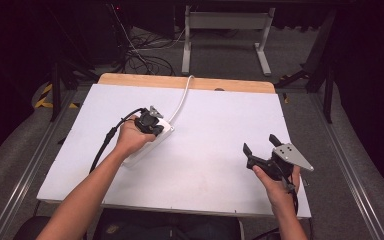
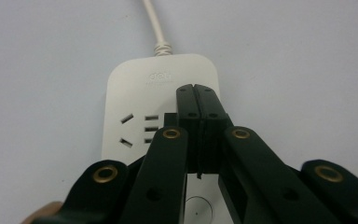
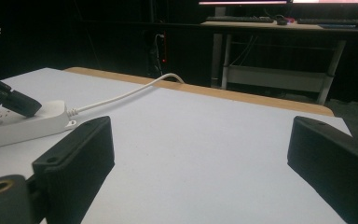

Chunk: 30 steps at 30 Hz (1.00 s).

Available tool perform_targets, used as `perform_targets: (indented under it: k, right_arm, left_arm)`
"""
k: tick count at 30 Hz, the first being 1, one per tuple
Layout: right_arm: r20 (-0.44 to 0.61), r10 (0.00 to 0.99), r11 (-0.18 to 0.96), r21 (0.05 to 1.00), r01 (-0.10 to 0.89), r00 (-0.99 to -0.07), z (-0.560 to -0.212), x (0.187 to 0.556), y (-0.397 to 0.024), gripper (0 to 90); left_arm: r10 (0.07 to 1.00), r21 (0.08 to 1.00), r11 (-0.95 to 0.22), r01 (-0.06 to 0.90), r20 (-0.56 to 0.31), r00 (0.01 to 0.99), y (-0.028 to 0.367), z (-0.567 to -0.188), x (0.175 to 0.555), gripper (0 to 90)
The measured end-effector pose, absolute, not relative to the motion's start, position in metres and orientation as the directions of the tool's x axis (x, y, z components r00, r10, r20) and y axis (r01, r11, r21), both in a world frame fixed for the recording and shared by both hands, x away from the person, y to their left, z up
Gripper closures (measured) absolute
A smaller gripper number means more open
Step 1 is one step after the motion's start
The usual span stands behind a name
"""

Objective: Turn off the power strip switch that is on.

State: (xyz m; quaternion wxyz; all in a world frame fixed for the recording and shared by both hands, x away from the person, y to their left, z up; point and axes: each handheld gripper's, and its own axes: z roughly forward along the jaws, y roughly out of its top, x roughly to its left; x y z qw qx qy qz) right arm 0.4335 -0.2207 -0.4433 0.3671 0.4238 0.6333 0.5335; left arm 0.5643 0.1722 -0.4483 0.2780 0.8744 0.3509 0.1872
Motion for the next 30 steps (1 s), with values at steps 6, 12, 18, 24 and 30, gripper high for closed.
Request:
perform_targets:
  k: [6, 12, 18, 24, 30]
  right_arm:
    - [-0.014, 0.928, 0.074, 0.986, 0.147, -0.372, -0.4431, 0.4325, -0.2200, 7.6]
    - [-0.013, 0.929, 0.070, 0.987, 0.142, -0.370, -0.4421, 0.4314, -0.2199, 7.7]
    - [-0.018, 0.930, 0.074, 0.988, 0.139, -0.368, -0.4417, 0.4306, -0.2195, 7.8]
    - [-0.015, 0.930, 0.071, 0.988, 0.139, -0.367, -0.4414, 0.4303, -0.2196, 7.8]
    - [-0.015, 0.929, 0.074, 0.987, 0.145, -0.369, -0.4421, 0.4310, -0.2184, 7.9]
  left_arm:
    - [0.730, 0.630, -0.577, 0.519, 0.114, 0.673, 0.1737, -0.4496, 0.5635, 90.0]
    - [0.753, 0.663, -0.525, 0.534, 0.069, 0.655, 0.1778, -0.4530, 0.5627, 90.0]
    - [0.759, 0.659, -0.521, 0.543, 0.065, 0.648, 0.1771, -0.4542, 0.5623, 90.0]
    - [0.764, 0.655, -0.511, 0.557, 0.050, 0.643, 0.1775, -0.4537, 0.5636, 90.0]
    - [0.761, 0.648, -0.520, 0.557, 0.054, 0.647, 0.1772, -0.4529, 0.5642, 90.0]
